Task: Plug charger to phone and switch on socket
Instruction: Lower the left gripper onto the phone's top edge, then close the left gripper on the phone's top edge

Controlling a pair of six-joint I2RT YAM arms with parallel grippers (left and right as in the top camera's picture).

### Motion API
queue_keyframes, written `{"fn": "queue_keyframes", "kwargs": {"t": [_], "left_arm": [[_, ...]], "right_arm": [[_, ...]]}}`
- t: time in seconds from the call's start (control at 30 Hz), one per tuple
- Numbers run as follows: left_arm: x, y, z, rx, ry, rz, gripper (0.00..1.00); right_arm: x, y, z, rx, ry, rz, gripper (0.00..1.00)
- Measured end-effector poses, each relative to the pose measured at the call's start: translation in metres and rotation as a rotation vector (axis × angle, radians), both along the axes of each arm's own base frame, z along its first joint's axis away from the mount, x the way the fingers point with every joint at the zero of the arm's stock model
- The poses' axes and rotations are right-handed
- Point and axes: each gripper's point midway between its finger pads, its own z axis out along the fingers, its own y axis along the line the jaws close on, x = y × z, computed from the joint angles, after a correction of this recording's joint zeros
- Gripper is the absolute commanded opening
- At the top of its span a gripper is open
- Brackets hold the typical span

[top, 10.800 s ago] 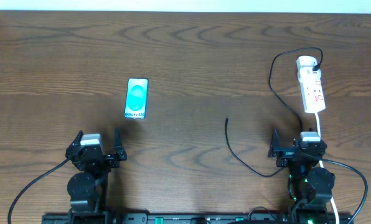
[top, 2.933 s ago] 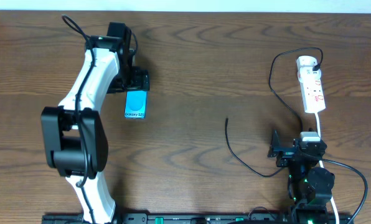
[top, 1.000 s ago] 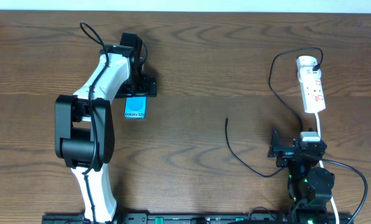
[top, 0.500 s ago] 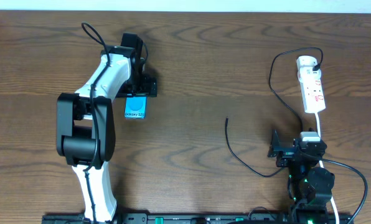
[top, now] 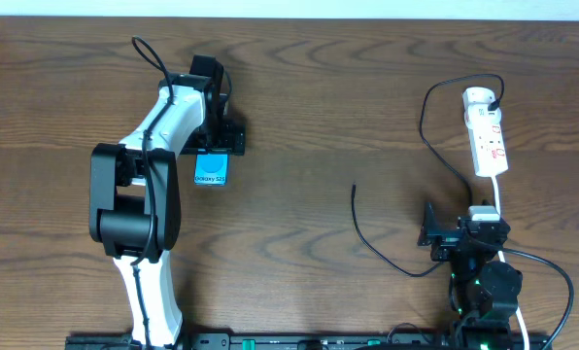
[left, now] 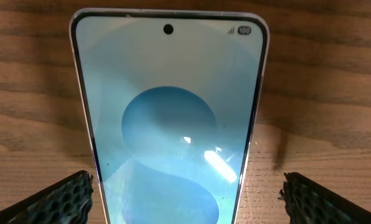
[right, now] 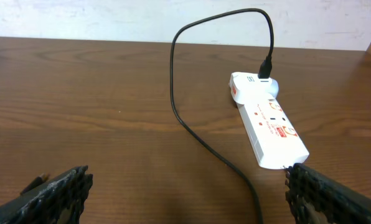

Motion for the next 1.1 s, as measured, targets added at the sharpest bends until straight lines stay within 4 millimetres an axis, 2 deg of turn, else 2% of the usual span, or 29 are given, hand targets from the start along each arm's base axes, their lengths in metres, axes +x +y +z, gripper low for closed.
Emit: {"fn": "queue_keyframes", "kwargs": {"t": [0.43, 1.1], "left_arm": [[0.0091, -0.0013, 0.0007, -0.005, -0.037, -0.006, 0.98], [0.0105, 0.0053, 0.0008, 0.035, -0.045, -0.022, 0.98]], "right_arm": [[0.0, 0.0, 0.0, 0.0, 0.0, 0.0, 0.99], [0.0, 0.0, 0.0, 0.0, 0.0, 0.0, 0.99]]}}
